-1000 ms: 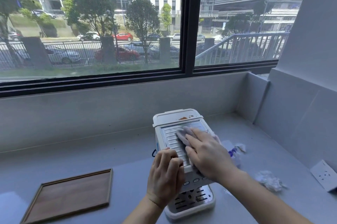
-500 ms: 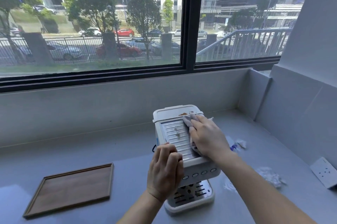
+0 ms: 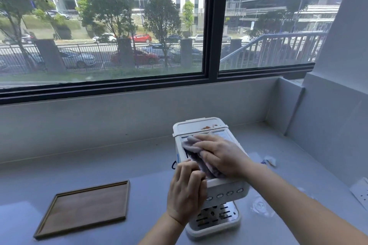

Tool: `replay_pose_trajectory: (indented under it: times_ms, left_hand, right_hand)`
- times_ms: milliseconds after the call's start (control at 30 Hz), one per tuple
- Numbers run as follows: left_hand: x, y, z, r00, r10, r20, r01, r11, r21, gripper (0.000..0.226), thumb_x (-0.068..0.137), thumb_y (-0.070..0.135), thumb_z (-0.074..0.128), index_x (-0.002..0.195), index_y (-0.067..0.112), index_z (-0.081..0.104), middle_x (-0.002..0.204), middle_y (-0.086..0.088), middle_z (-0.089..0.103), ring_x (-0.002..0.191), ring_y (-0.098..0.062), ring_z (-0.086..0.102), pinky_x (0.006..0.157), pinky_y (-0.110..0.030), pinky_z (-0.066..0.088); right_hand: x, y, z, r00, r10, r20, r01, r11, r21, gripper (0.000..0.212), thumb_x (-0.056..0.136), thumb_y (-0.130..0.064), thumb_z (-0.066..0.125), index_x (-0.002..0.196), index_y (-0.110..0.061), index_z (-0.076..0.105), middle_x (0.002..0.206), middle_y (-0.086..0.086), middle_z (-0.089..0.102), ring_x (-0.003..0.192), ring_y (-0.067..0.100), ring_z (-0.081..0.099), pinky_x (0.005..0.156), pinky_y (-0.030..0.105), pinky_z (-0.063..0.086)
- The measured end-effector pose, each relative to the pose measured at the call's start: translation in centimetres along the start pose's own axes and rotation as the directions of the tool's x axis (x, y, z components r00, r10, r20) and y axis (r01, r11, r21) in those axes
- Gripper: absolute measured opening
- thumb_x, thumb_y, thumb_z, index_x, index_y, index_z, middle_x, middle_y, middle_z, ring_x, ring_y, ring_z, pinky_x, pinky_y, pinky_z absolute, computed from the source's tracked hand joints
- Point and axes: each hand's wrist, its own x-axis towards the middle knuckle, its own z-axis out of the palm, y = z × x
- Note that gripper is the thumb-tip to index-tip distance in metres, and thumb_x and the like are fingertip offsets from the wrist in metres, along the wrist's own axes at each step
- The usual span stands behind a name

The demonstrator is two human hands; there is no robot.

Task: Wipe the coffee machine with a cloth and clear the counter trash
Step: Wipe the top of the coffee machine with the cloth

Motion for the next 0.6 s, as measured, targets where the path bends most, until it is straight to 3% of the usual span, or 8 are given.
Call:
replay_pose_trajectory:
  times_ms: [67,200,367,433,533,600]
  left_hand:
    - [0.1,0.1,0.0,1.000,0.000,-0.009,0.000,1.000,-0.003,0.020,0.100,0.021,0.039,0.090,0.011,0.053,0.100,-0.010,0.053,0.094,-0.033,0.052,0.091,-0.039,0.046]
    - [0.0,0.0,0.0,1.000,-0.004,-0.024,0.005,1.000,0.014,0.017,0.098,0.020,0.040,0.091,0.012,0.053,0.099,-0.010,0.053,0.093,-0.032,0.053,0.089,-0.038,0.046]
    - [-0.1,-0.2,0.3,0.999,0.009,-0.034,-0.008,1.000,0.022,0.012,0.095,0.018,0.045,0.090,0.012,0.054,0.102,-0.007,0.052,0.095,-0.033,0.055,0.092,-0.037,0.047]
    - [0.0,-0.2,0.4,0.999,0.006,-0.035,-0.006,1.000,0.013,0.008,0.094,0.016,0.046,0.090,0.014,0.053,0.101,-0.004,0.051,0.094,-0.031,0.054,0.096,-0.036,0.045]
    - [0.0,-0.2,0.5,0.999,0.012,-0.035,-0.012,1.000,-0.001,0.010,0.096,0.018,0.044,0.090,0.014,0.051,0.099,-0.004,0.049,0.091,-0.029,0.052,0.097,-0.038,0.045]
    - [-0.1,-0.3,0.4,0.999,0.013,-0.029,-0.013,1.000,-0.022,0.010,0.097,0.019,0.044,0.091,0.014,0.050,0.101,-0.003,0.050,0.093,-0.029,0.051,0.093,-0.040,0.046]
  right_hand:
    - [0.4,0.3,-0.7,0.998,-0.050,0.047,0.048,0.998,0.039,0.034,0.097,-0.031,0.045,0.126,-0.033,0.062,0.146,-0.019,0.047,0.133,0.005,0.043,0.110,0.029,0.033]
    - [2.8,-0.5,-0.6,0.990,0.103,-0.096,-0.102,0.995,0.008,0.038,0.098,-0.021,0.050,0.134,-0.030,0.057,0.145,-0.010,0.050,0.134,0.014,0.043,0.112,0.031,0.029]
    - [-0.8,-0.2,-0.5,0.999,-0.042,-0.010,0.042,0.998,0.056,0.044,0.096,-0.039,0.045,0.140,-0.038,0.048,0.145,-0.022,0.048,0.132,-0.001,0.041,0.110,0.022,0.030]
    - [-1.5,2.1,-1.4,0.990,0.104,-0.095,-0.102,0.994,0.028,0.043,0.096,-0.033,0.049,0.139,-0.034,0.051,0.145,-0.017,0.048,0.134,0.006,0.042,0.110,0.032,0.034]
    - [-1.1,3.3,-1.9,0.863,0.441,-0.247,-0.450,0.893,0.022,0.046,0.098,-0.025,0.047,0.144,-0.024,0.047,0.148,-0.006,0.047,0.134,0.019,0.042,0.109,0.035,0.035]
    - [-1.1,1.6,-0.5,0.869,0.405,-0.283,-0.443,0.892,-0.084,0.047,0.098,-0.029,0.043,0.145,-0.022,0.044,0.149,-0.004,0.045,0.134,0.019,0.041,0.110,0.032,0.030]
